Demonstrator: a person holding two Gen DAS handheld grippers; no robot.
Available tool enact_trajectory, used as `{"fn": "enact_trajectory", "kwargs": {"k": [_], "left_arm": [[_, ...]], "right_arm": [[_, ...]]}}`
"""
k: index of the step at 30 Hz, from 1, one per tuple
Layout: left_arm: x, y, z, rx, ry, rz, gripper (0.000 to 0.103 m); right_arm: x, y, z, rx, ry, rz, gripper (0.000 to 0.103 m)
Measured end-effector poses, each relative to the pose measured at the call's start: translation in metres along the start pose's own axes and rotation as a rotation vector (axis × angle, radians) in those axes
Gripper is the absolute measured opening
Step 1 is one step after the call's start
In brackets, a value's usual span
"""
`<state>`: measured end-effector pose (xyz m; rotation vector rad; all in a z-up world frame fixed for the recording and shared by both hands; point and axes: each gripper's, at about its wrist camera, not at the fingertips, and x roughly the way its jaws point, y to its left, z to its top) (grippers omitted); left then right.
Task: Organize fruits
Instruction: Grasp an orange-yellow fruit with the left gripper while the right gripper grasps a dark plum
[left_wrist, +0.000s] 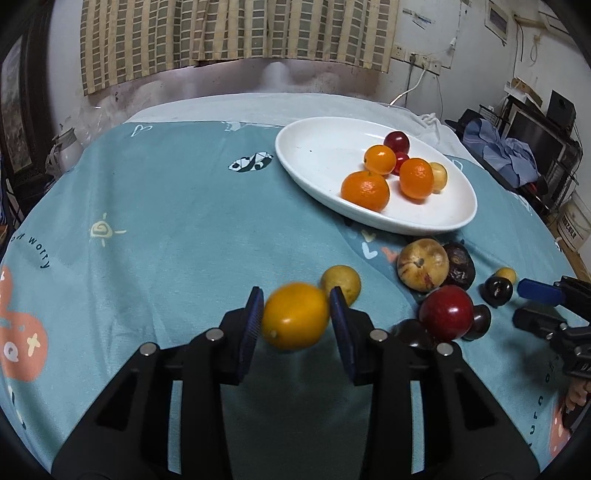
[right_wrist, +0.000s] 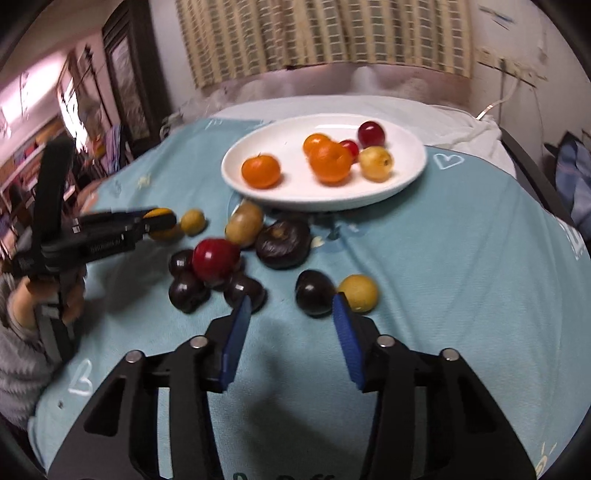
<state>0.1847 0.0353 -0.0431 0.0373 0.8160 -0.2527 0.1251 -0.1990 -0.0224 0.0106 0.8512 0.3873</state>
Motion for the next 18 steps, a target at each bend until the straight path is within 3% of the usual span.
{"fn": "enact_trajectory", "kwargs": {"k": [5, 9, 18], "left_arm": [[0.0, -0.004, -0.001, 0.017, 0.0, 0.006, 0.037], [0.002, -0.004, -0.001, 0.015, 0.005, -0.002, 0.037], [0.017, 0.001, -0.004, -0.005, 0.066, -0.025, 0.037]], "right_arm": [[0.011, -0.003, 0.002, 0.004, 0.009, -0.03, 0.044], [0.019, -0.009, 0.008, 0.03, 0.007, -0.045, 0.029], [0.03, -0.011, 0.011, 0.037, 0.046, -0.042, 0.028]]}}
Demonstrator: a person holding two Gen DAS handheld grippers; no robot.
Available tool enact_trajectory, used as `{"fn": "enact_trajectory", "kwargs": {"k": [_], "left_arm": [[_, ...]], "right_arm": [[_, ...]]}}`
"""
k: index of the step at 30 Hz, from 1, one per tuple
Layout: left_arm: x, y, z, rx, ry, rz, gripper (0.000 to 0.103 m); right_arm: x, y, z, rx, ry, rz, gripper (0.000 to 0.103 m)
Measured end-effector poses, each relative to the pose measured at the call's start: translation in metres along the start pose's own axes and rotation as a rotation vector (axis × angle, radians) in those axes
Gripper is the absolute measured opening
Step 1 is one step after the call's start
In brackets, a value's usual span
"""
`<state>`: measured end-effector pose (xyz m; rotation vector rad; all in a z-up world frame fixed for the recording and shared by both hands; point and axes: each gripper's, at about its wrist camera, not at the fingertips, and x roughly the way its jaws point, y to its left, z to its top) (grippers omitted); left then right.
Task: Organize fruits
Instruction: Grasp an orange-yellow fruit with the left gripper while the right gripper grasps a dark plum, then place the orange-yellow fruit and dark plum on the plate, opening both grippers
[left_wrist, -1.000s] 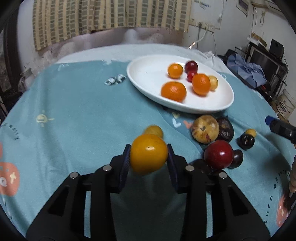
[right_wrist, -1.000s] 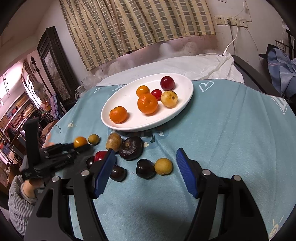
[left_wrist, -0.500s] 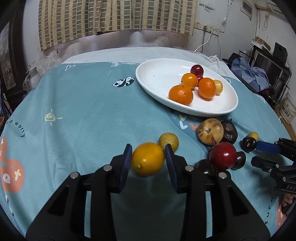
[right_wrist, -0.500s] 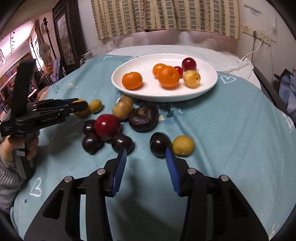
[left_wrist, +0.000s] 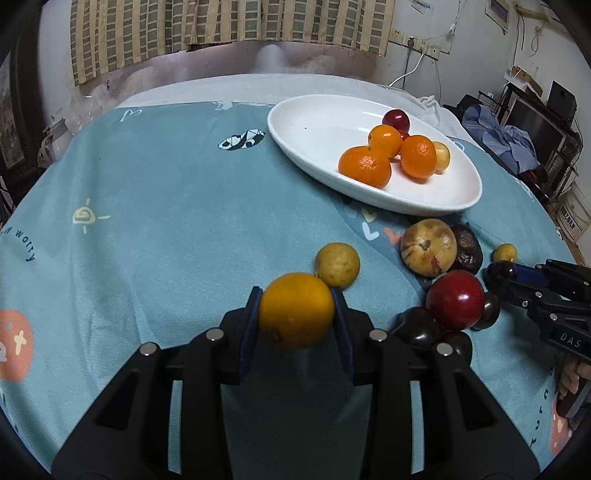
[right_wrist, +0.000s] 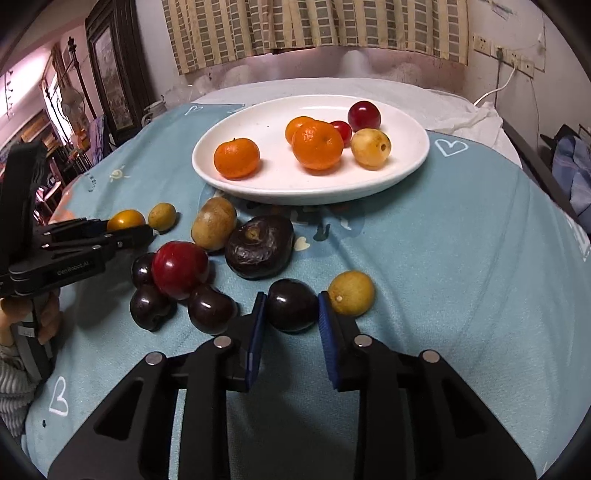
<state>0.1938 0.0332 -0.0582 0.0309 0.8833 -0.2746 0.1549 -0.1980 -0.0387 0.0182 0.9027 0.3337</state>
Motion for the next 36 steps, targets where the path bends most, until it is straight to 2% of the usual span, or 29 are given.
{"fn": "enact_trajectory", "kwargs": {"k": [5, 8, 10, 11, 12, 14, 19, 22, 25, 28, 32, 36], "left_arm": [[-0.004, 0.006, 0.0, -0.042, -0.036, -0.019, 0.039], [-0.004, 0.004, 0.001, -0.036, -0.044, -0.017, 0.052], [-0.002, 0.002, 0.002, -0.025, -0.032, -0.03, 0.053], [-0.001, 0.002, 0.002, -0.024, -0.023, -0.036, 0.052], [0.0, 0.001, 0.001, -0.022, -0.006, -0.038, 0.045], [0.001, -0.002, -0.002, 0.0, 0.008, -0.009, 0.037], [-0.005, -0.006, -0.007, 0.005, 0.009, -0.016, 0.037], [-0.02, -0.003, -0.002, -0.023, -0.048, -0.049, 0.037], [-0.031, -0.005, 0.017, -0.046, -0.098, -0.069, 0.037], [-0.022, -0.02, 0.049, -0.011, -0.104, -0.051, 0.037], [0.001, -0.037, 0.087, 0.0, -0.118, -0.06, 0.037], [0.03, -0.041, 0.109, -0.015, -0.112, -0.054, 0.037]], "right_arm": [[-0.002, 0.0, -0.002, 0.003, -0.005, 0.007, 0.027], [-0.002, 0.0, -0.002, 0.006, -0.004, 0.01, 0.027], [-0.001, 0.0, -0.003, 0.009, -0.003, 0.014, 0.027], [-0.002, 0.0, -0.003, 0.012, -0.004, 0.016, 0.027], [-0.002, -0.001, -0.003, 0.015, -0.005, 0.018, 0.027], [-0.003, -0.002, -0.004, 0.021, -0.009, 0.023, 0.027], [-0.009, -0.004, -0.005, 0.037, -0.025, 0.045, 0.027], [-0.025, -0.005, -0.003, 0.052, -0.082, 0.086, 0.027], [-0.043, -0.007, 0.01, 0.077, -0.148, 0.116, 0.027], [-0.044, -0.011, 0.035, 0.074, -0.156, 0.101, 0.027], [-0.028, -0.021, 0.07, 0.092, -0.166, 0.06, 0.027], [0.0, -0.033, 0.094, 0.121, -0.166, 0.037, 0.027]]}}
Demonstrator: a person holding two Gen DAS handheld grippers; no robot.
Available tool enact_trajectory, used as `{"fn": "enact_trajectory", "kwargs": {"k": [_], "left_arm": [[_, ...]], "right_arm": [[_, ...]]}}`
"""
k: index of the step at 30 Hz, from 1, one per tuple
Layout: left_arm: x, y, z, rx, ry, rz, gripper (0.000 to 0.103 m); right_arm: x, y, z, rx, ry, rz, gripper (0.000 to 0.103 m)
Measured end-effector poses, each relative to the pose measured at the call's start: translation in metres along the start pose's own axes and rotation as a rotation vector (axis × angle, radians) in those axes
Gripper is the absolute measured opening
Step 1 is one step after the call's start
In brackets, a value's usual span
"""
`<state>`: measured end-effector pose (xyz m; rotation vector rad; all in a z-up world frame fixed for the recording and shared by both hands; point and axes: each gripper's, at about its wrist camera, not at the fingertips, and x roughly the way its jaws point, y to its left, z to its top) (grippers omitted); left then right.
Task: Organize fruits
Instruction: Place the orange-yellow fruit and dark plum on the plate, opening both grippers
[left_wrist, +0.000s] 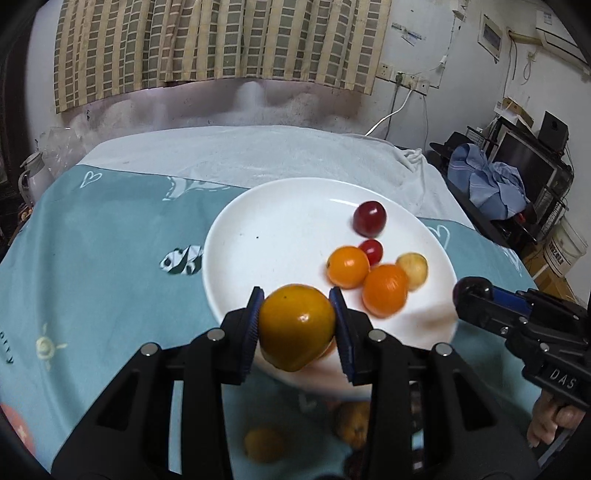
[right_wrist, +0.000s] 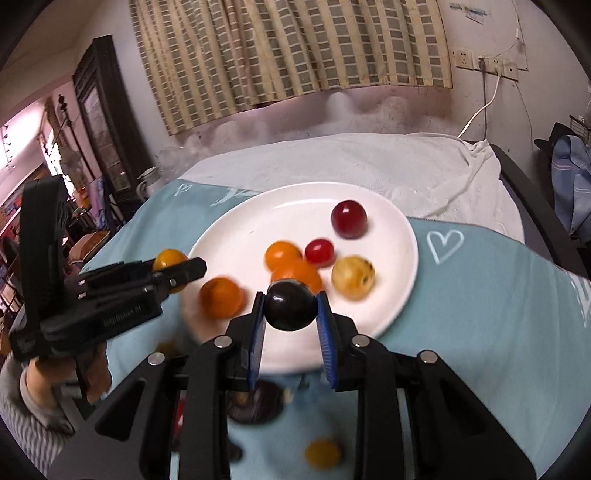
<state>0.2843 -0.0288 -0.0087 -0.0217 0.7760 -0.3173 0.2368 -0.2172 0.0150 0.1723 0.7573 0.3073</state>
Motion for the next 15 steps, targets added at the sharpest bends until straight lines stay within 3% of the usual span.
{"fn": "enact_trajectory", "kwargs": {"k": [1, 2, 3, 4, 5, 11, 15], "left_arm": [[0.007, 0.0, 0.002, -0.003, 0.007, 0.002, 0.037], [0.011, 0.001, 0.003, -0.008, 0.012, 0.002, 0.038], [0.015, 0.003, 0.002, -0.019, 0.002, -0.002, 0.046], [0.015, 0.005, 0.0, -0.023, -0.006, -0.004, 0.054], [0.013, 0.006, -0.001, -0.019, -0.014, -0.007, 0.062], [-0.012, 0.022, -0.007, -0.031, -0.033, -0.001, 0.063], [-0.037, 0.033, -0.033, -0.021, -0.018, 0.016, 0.063]], "right_arm": [[0.007, -0.003, 0.003, 0.012, -0.004, -0.003, 0.028], [0.012, -0.006, 0.004, 0.027, -0.006, -0.009, 0.035], [0.014, -0.008, 0.003, 0.043, -0.014, -0.012, 0.043], [0.013, -0.011, 0.002, 0.055, -0.029, -0.016, 0.061], [0.012, -0.012, 0.001, 0.056, -0.048, -0.016, 0.061], [-0.01, -0.011, -0.007, 0.044, -0.037, -0.016, 0.061], [-0.035, -0.018, -0.031, 0.056, -0.024, -0.012, 0.061]]}}
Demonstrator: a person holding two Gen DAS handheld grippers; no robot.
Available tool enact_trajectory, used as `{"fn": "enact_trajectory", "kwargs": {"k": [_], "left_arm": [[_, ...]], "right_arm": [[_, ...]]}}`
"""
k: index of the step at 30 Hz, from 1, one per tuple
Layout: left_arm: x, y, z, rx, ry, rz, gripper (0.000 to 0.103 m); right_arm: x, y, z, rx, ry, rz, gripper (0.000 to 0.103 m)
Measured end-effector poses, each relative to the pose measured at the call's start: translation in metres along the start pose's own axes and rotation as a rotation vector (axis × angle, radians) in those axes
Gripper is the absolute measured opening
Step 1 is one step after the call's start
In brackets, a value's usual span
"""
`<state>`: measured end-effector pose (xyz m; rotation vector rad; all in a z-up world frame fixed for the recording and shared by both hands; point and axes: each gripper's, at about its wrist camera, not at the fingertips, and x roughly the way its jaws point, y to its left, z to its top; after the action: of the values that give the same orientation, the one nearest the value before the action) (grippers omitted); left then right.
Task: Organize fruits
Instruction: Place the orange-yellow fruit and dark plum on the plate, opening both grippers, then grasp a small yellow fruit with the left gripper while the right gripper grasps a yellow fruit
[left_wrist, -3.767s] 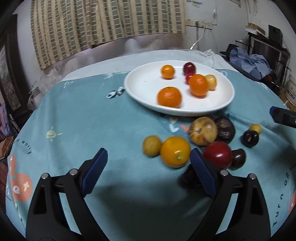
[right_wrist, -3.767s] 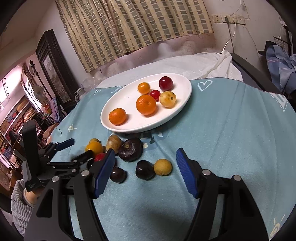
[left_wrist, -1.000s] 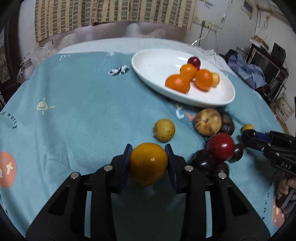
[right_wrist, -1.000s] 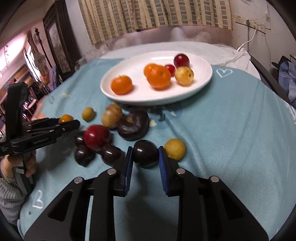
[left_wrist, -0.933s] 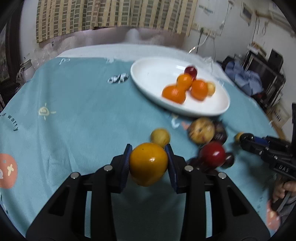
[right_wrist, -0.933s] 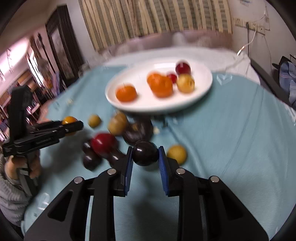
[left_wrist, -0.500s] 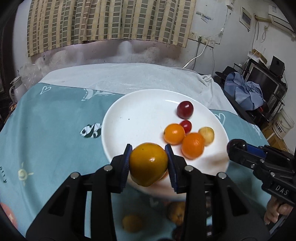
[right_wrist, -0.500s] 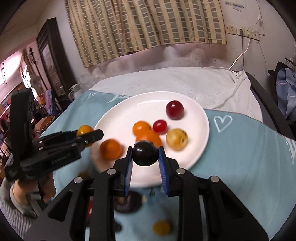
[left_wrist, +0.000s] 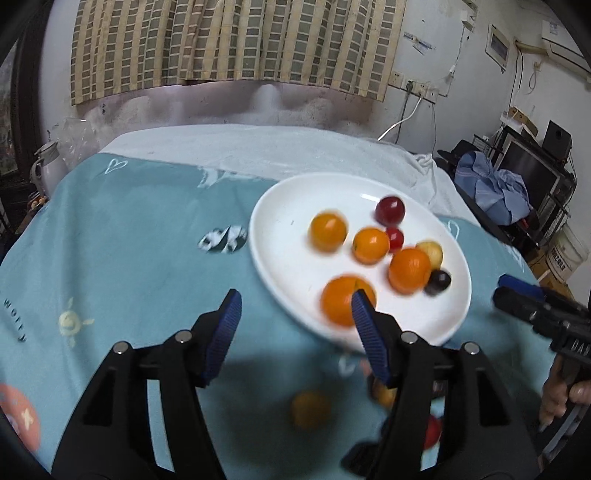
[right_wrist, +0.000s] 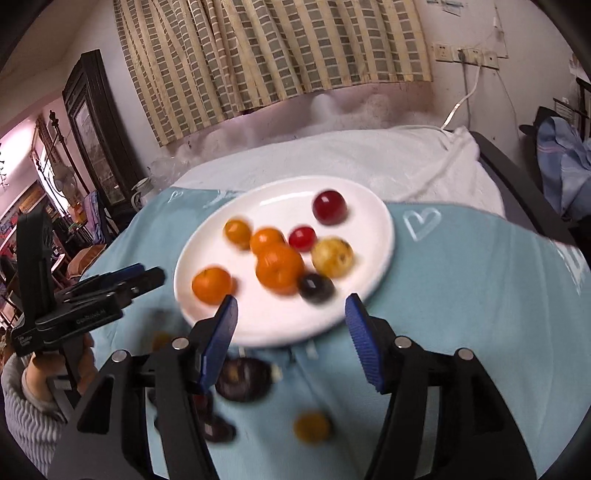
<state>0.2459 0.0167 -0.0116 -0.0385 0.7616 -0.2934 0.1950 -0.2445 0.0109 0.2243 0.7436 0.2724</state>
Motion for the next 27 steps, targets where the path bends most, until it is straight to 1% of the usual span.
{"fn": "enact_trajectory", "kwargs": {"k": [2, 4, 5, 6, 7, 8, 10, 12, 14, 16, 17, 18, 19, 21, 24, 25, 26, 27], "left_arm": [[-0.01, 0.001, -0.018, 0.008, 0.019, -0.004, 0.063], [-0.017, -0.002, -0.032, 0.039, 0.032, -0.004, 0.063], [-0.02, -0.005, -0.039, 0.06, 0.024, 0.009, 0.065], [-0.022, -0.008, -0.045, 0.082, 0.012, 0.041, 0.068], [-0.021, -0.009, -0.048, 0.094, 0.009, 0.067, 0.068], [-0.017, -0.008, -0.05, 0.096, 0.021, 0.076, 0.068], [-0.012, -0.008, -0.051, 0.087, 0.038, 0.065, 0.068], [-0.008, -0.011, -0.054, 0.114, 0.051, 0.078, 0.068], [-0.002, -0.015, -0.057, 0.139, 0.074, 0.075, 0.067], [0.005, -0.019, -0.058, 0.153, 0.105, 0.068, 0.063], [0.008, -0.019, -0.058, 0.152, 0.116, 0.064, 0.057], [0.011, -0.018, -0.057, 0.143, 0.128, 0.055, 0.054], [0.012, -0.016, -0.057, 0.134, 0.134, 0.046, 0.052], [0.015, -0.012, -0.055, 0.109, 0.14, 0.038, 0.046], [0.018, -0.011, -0.053, 0.096, 0.142, 0.024, 0.041], [0.018, -0.011, -0.053, 0.096, 0.138, 0.017, 0.038], [0.017, -0.011, -0.053, 0.096, 0.135, 0.003, 0.026], [0.015, -0.012, -0.053, 0.092, 0.131, -0.011, 0.026]], "right_arm": [[-0.014, -0.008, -0.015, 0.029, -0.012, 0.003, 0.061], [-0.022, -0.015, -0.028, 0.059, -0.007, 0.013, 0.061], [-0.025, -0.017, -0.032, 0.067, -0.004, 0.016, 0.061], [-0.028, -0.019, -0.037, 0.076, 0.001, 0.017, 0.061], [-0.029, -0.02, -0.04, 0.082, 0.005, 0.02, 0.061], [-0.03, -0.02, -0.04, 0.086, 0.004, 0.028, 0.061], [-0.032, -0.019, -0.038, 0.083, -0.004, 0.033, 0.061], [-0.033, -0.016, -0.039, 0.073, -0.009, 0.032, 0.061], [-0.032, -0.016, -0.04, 0.07, -0.003, 0.034, 0.061], [-0.029, -0.015, -0.04, 0.068, 0.009, 0.034, 0.061], [-0.029, -0.016, -0.041, 0.066, 0.014, 0.032, 0.061], [-0.028, -0.016, -0.041, 0.064, 0.018, 0.031, 0.061], [-0.027, -0.015, -0.041, 0.061, 0.021, 0.03, 0.061], [-0.027, -0.014, -0.042, 0.056, 0.024, 0.031, 0.061], [-0.024, -0.012, -0.043, 0.046, 0.035, 0.027, 0.061], [-0.024, -0.012, -0.044, 0.042, 0.038, 0.025, 0.061], [-0.023, -0.011, -0.045, 0.032, 0.042, 0.022, 0.061], [-0.022, -0.009, -0.045, 0.017, 0.048, 0.021, 0.061]]}}
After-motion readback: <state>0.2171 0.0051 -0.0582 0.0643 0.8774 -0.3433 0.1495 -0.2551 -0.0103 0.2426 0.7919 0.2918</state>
